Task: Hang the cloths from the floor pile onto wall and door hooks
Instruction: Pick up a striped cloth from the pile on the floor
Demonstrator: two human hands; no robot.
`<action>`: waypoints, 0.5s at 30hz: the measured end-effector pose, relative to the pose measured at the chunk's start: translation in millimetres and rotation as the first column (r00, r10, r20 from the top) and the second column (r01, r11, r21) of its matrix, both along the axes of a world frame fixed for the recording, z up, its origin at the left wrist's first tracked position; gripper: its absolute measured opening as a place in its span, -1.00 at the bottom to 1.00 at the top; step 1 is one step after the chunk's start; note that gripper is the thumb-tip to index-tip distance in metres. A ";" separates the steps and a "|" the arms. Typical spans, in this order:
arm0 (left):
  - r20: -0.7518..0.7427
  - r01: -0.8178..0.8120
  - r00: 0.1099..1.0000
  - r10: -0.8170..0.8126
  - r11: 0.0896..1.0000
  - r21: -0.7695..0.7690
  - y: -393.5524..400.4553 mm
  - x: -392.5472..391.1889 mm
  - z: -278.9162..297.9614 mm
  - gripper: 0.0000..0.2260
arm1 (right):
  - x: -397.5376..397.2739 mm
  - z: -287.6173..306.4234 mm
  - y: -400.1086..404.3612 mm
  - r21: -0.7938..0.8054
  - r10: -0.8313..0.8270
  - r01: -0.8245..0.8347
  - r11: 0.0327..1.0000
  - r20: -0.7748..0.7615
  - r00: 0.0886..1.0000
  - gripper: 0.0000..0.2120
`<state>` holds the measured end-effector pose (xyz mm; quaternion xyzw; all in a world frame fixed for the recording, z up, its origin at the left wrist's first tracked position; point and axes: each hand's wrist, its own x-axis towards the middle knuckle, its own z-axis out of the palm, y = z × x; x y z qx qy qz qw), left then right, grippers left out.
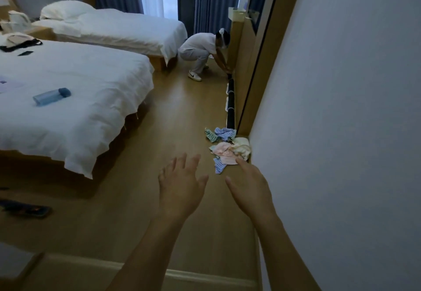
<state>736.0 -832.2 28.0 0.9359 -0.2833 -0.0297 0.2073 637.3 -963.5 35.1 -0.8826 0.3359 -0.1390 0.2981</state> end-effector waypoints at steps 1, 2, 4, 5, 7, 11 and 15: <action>0.002 0.016 1.000 -0.016 1.000 0.006 -11.5 1.9 -0.8 -0.49 | -0.8 0.4 -9.2 0.002 -0.016 0.016 1.000 0.007 1.000 -0.50; 0.000 0.033 0.999 -0.033 0.999 0.008 -22.7 4.2 -1.8 -0.50 | -1.3 -0.5 -17.7 0.004 -0.029 0.029 1.000 0.013 0.999 -0.55; -0.008 0.062 0.998 -0.062 0.998 0.011 -43.0 9.2 -5.5 -0.50 | -0.8 -2.3 -31.9 0.011 -0.047 0.047 0.999 0.002 0.999 -0.59; -0.011 0.075 0.997 -0.075 0.997 0.014 -52.2 12.5 -8.4 -0.50 | 0.2 -5.0 -39.0 0.010 -0.058 0.058 0.998 -0.012 0.998 -0.58; -0.025 0.106 0.994 -0.105 0.994 0.016 -70.2 21.3 -14.6 -0.49 | 6.3 -11.9 -53.9 0.037 -0.085 0.087 0.996 -0.050 0.995 -0.54; -0.050 0.172 0.984 -0.170 0.984 0.043 -110.7 50.0 -25.3 -0.47 | 27.7 -21.8 -86.4 0.156 -0.152 0.169 0.973 -0.114 0.982 -0.43; -0.044 0.258 0.966 -0.256 0.965 0.051 -161.8 95.8 -36.5 -0.46 | 59.5 -28.3 -123.0 0.096 -0.170 0.183 0.978 -0.126 0.977 -0.41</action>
